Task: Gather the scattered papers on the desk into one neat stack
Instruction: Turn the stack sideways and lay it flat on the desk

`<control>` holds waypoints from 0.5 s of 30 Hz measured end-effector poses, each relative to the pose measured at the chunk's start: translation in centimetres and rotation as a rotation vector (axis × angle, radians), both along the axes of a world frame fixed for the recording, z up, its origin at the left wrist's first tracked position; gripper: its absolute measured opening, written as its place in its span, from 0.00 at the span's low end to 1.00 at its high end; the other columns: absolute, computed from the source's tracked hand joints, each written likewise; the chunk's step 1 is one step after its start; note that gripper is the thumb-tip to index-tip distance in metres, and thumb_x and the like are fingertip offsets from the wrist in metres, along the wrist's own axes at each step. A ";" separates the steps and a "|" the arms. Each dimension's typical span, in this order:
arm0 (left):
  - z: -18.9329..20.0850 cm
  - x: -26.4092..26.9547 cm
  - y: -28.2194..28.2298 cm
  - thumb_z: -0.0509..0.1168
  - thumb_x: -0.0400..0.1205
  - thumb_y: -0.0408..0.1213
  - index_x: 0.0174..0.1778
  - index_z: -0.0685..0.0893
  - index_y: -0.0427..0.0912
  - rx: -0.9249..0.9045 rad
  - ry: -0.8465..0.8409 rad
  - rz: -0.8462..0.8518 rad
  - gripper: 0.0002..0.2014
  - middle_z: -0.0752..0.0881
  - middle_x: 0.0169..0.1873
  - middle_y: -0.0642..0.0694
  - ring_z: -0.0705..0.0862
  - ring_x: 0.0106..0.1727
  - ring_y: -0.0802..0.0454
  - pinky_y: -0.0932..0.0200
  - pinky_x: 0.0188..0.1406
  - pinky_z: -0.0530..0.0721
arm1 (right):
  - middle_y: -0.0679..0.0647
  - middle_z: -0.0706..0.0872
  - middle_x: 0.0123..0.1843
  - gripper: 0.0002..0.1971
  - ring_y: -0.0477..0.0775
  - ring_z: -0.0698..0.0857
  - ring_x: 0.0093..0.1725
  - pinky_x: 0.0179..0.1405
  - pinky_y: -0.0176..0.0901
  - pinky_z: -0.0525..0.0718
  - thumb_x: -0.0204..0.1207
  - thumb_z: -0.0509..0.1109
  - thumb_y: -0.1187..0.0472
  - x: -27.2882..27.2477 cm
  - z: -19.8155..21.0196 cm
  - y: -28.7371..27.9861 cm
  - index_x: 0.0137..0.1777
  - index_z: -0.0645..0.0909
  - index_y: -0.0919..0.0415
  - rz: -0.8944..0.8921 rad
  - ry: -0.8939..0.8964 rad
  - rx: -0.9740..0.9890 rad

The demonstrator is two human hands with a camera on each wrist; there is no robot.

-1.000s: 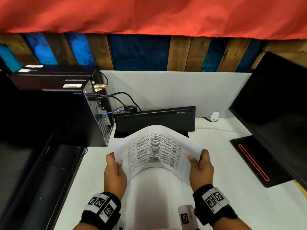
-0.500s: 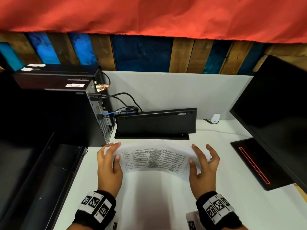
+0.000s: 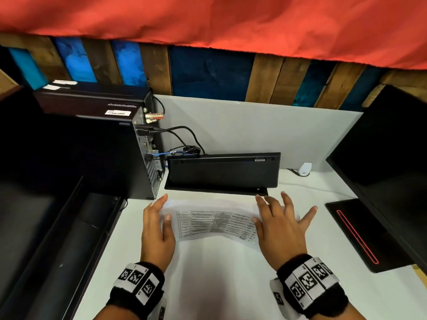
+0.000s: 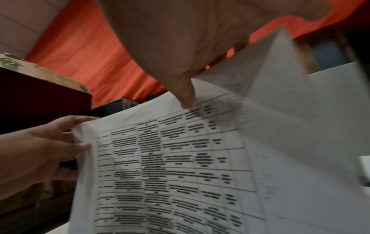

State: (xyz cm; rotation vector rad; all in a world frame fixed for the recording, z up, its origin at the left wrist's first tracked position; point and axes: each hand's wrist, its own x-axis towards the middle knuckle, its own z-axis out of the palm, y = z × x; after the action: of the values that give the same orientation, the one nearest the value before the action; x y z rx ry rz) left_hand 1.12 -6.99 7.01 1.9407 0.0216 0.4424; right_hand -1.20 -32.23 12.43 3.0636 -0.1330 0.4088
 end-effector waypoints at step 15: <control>0.3 0.1 -0.2 0.56 0.86 0.32 0.72 0.65 0.61 -0.132 0.057 -0.031 0.23 0.71 0.69 0.53 0.79 0.60 0.62 0.86 0.45 0.78 | 0.54 0.83 0.55 0.24 0.61 0.81 0.57 0.57 0.49 0.74 0.65 0.58 0.77 3.3 2.3 7.2 0.61 0.74 0.59 0.360 0.221 0.082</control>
State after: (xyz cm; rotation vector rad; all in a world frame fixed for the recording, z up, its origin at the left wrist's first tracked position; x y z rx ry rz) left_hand 1.23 -7.21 7.31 1.8208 0.0559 0.3559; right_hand 2.07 -25.02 14.71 3.1846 0.4246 0.0733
